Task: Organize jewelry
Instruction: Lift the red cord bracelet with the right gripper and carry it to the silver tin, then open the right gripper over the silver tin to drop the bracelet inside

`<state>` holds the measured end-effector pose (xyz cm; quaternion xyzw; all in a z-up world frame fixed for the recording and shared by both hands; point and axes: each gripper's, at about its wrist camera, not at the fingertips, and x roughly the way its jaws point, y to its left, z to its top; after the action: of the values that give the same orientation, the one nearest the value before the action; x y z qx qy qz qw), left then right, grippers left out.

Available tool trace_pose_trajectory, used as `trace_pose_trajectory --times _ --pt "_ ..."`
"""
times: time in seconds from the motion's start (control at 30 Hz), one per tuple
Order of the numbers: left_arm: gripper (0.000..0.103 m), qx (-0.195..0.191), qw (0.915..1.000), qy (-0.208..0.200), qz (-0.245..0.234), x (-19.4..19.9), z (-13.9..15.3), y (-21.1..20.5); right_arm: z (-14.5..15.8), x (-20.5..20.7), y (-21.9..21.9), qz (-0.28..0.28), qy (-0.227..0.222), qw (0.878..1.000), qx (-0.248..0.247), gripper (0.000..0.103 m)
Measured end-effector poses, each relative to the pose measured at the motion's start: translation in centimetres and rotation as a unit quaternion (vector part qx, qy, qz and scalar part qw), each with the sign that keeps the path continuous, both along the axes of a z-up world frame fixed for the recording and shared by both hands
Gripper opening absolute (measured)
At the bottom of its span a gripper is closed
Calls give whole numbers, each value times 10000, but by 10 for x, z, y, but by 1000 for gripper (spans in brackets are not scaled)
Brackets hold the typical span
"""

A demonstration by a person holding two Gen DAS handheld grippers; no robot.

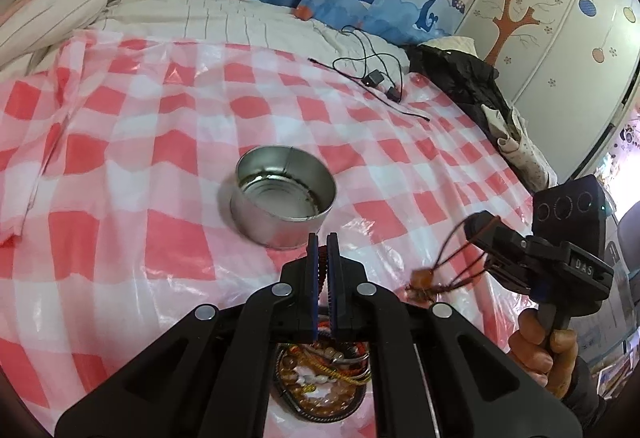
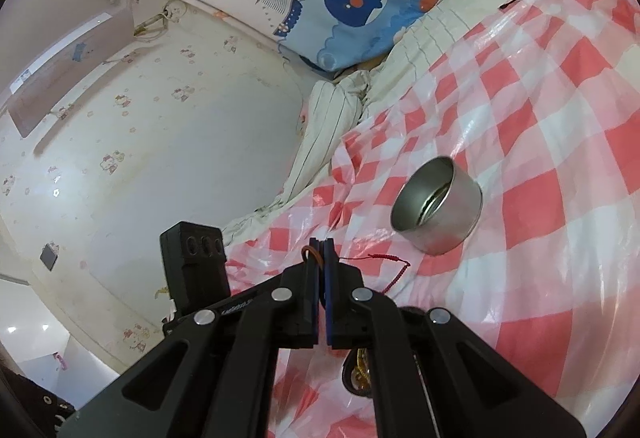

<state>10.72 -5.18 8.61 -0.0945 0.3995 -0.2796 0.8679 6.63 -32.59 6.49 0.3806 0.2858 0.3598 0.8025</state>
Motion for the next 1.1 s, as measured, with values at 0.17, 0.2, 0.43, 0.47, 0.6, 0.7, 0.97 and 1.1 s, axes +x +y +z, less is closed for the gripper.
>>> trace_pose_trajectory --times 0.17,0.2,0.43,0.47,0.6,0.7,0.97,1.1 --pt "3 -34 9999 -163 -15 13 20 -7 18 10 0 -37 -173 9997 -171 3" --pt "3 -54 9998 -209 -24 18 25 -9 21 14 0 -38 -196 9996 -189 3" --pt "3 -208 9993 -299 -4 56 36 -27 30 47 2 -114 -243 9988 -402 3" --pt "4 -304 9992 -241 33 66 31 -29 30 52 2 -125 -248 9987 -434 3" --pt "5 362 9978 488 255 110 -18 -39 27 79 9 -106 -198 9981 -566 3" --pt "8 585 9946 726 454 116 -34 -23 21 97 17 -23 -139 9981 -601 3" --pt "44 744 9948 99 684 63 1 26 -8 121 51 -435 441 9679 -2434 30" --pt "52 750 9946 88 718 27 0 38 -7 96 42 -557 457 9638 -2568 31"
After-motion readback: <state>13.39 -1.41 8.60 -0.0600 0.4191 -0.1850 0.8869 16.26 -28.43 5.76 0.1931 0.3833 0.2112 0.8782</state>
